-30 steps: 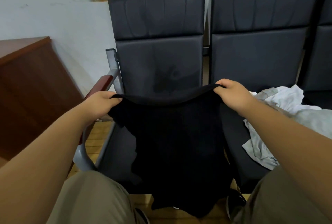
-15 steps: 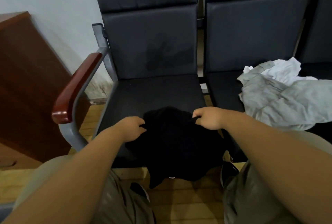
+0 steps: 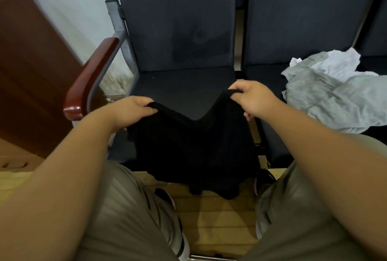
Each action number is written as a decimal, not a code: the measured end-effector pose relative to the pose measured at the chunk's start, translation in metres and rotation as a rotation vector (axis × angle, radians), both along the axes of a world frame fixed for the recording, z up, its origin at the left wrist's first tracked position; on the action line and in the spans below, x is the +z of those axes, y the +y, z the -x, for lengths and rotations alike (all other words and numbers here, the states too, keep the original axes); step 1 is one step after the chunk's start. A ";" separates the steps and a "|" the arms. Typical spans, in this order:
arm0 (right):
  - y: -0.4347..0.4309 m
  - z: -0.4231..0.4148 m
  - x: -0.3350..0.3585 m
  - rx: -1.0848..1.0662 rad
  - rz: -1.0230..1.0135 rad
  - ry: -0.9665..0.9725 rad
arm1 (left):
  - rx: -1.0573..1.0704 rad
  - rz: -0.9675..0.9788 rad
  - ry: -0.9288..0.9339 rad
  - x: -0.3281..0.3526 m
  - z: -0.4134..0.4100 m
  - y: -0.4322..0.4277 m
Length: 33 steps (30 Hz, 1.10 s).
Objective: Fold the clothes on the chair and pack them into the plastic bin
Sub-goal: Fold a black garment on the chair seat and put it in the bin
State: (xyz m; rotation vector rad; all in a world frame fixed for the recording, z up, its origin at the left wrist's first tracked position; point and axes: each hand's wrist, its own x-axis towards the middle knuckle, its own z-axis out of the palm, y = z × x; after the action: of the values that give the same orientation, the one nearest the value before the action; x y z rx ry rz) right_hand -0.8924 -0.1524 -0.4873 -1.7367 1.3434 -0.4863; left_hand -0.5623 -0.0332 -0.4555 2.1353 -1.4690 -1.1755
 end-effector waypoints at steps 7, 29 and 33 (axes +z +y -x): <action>0.002 0.007 0.014 -0.197 0.236 -0.121 | 0.013 0.110 -0.143 0.058 -0.021 0.023; -0.143 -0.026 -0.034 -0.208 0.235 0.213 | 0.035 0.121 -0.763 -0.025 -0.104 -0.139; -0.163 -0.035 -0.062 -0.126 0.116 0.354 | -0.148 -0.085 -0.809 -0.073 -0.106 -0.163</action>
State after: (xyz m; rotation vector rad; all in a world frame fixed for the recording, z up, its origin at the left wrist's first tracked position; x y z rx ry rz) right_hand -0.8574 -0.3151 -0.5493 -1.9035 1.7100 -0.3410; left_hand -0.4562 -0.1961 -0.5289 2.7698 -1.9218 -0.3905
